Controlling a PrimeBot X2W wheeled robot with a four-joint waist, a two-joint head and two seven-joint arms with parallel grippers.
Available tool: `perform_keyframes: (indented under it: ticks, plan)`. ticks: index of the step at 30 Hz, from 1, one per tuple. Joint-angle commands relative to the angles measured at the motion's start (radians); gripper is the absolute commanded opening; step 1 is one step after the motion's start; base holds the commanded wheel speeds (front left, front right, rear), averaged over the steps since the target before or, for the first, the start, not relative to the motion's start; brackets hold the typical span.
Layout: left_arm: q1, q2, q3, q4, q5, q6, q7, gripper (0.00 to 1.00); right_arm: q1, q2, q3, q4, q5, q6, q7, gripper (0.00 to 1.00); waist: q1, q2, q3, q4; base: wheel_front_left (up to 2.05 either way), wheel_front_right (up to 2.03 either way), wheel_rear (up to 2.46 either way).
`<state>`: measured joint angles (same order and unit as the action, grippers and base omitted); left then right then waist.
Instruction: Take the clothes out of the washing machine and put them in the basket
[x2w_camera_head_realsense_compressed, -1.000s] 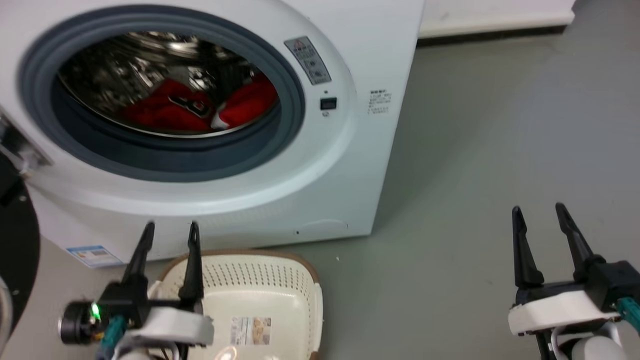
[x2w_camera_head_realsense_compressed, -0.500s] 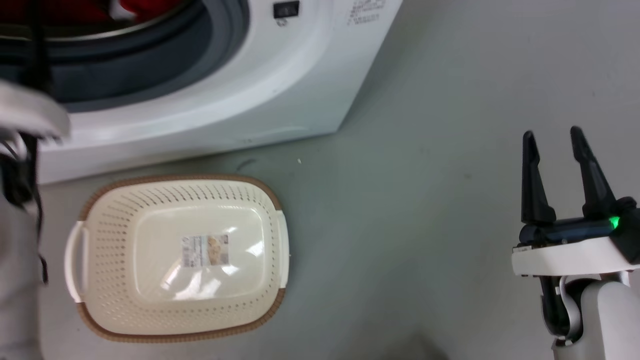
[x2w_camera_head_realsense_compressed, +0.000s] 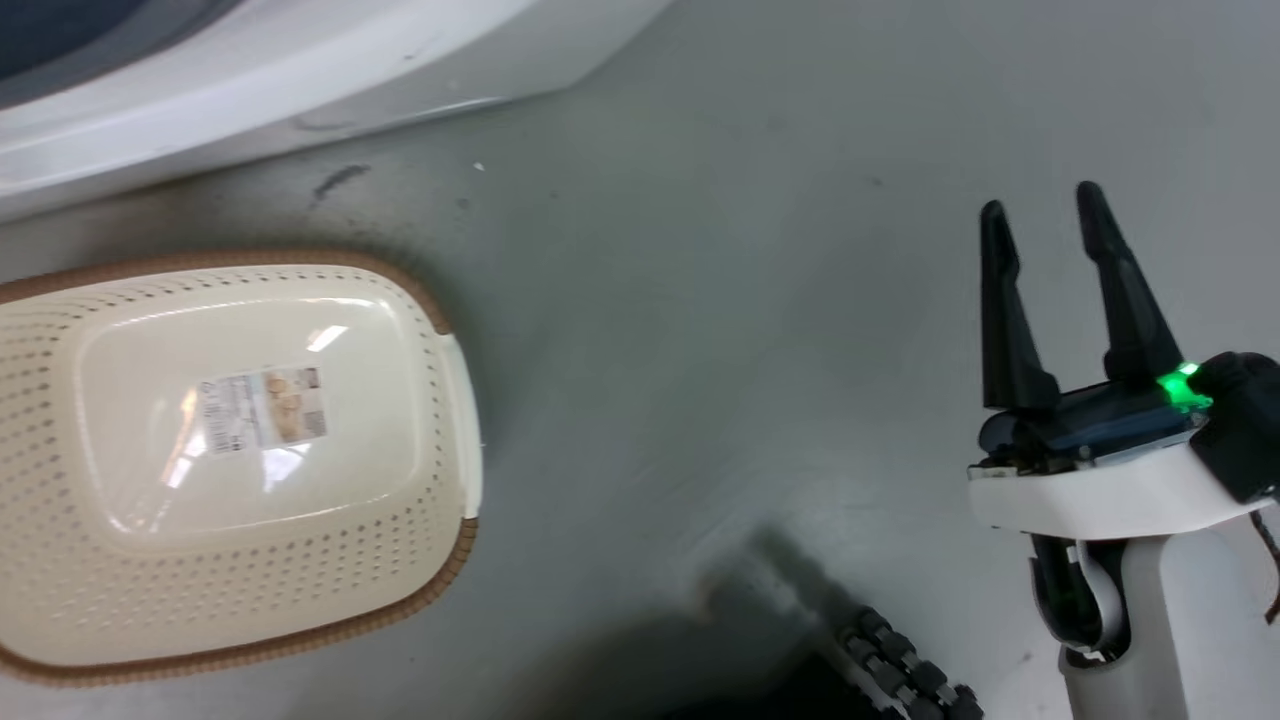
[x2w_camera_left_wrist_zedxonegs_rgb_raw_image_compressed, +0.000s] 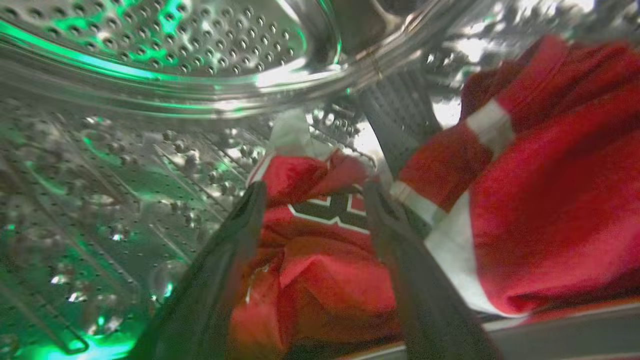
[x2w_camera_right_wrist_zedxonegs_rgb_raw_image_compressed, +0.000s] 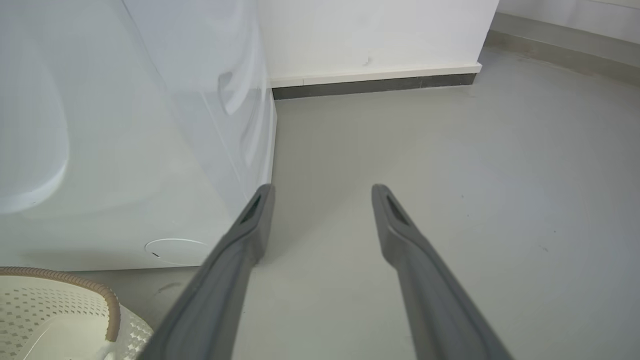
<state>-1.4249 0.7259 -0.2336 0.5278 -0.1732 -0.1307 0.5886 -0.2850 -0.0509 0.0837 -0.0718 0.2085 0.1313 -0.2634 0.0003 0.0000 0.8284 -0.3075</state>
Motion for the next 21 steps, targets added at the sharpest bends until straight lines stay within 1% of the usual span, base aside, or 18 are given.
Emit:
perform_keyframes:
  ticks: [1, 3, 4, 8, 13, 17, 21]
  plan:
    - [-0.053, 0.029, -0.018, 0.022, 0.001, 0.002, 0.050, 1.00, -0.008, 0.001, 0.014, -0.009, 0.014, -0.001, -0.002, 1.00, -0.0003, 0.0000, 0.053, -0.054, 0.00, 0.00, 0.00]
    - [-0.095, 0.073, -0.056, 0.051, 0.016, 0.001, 0.103, 1.00, -0.012, 0.002, 0.039, -0.018, 0.029, -0.001, -0.002, 1.00, -0.0003, 0.0000, 0.073, -0.073, 0.00, 0.00, 0.00]
    - [-0.095, 0.073, -0.056, 0.051, 0.016, 0.001, 0.103, 1.00, -0.012, 0.002, 0.039, -0.018, 0.029, -0.001, -0.002, 1.00, -0.0003, 0.0000, 0.073, -0.073, 0.00, 0.00, 0.00]
    - [-0.154, 0.124, -0.101, 0.097, 0.012, 0.001, 0.161, 1.00, -0.008, 0.002, 0.080, -0.043, 0.051, -0.001, -0.002, 1.00, -0.0003, 0.0000, 0.104, -0.105, 0.00, 0.00, 0.00]
    - [-0.209, 0.190, -0.152, 0.118, -0.009, 0.001, 0.226, 1.00, 0.003, 0.002, 0.125, -0.069, 0.073, -0.001, -0.002, 1.00, -0.0003, 0.0000, 0.139, -0.139, 0.00, 0.00, 0.00]
    - [-0.237, 0.207, -0.141, 0.148, -0.031, 0.009, 0.246, 1.00, 0.014, 0.002, 0.133, -0.077, 0.083, -0.001, -0.002, 1.00, -0.0003, 0.0000, 0.148, -0.149, 0.00, 0.00, 0.00]
    - [-0.244, 0.216, -0.153, 0.178, -0.036, 0.007, 0.269, 1.00, 0.028, 0.002, 0.130, -0.091, 0.076, -0.001, -0.002, 1.00, -0.0003, 0.0000, 0.153, -0.147, 0.00, 0.00, 0.00]
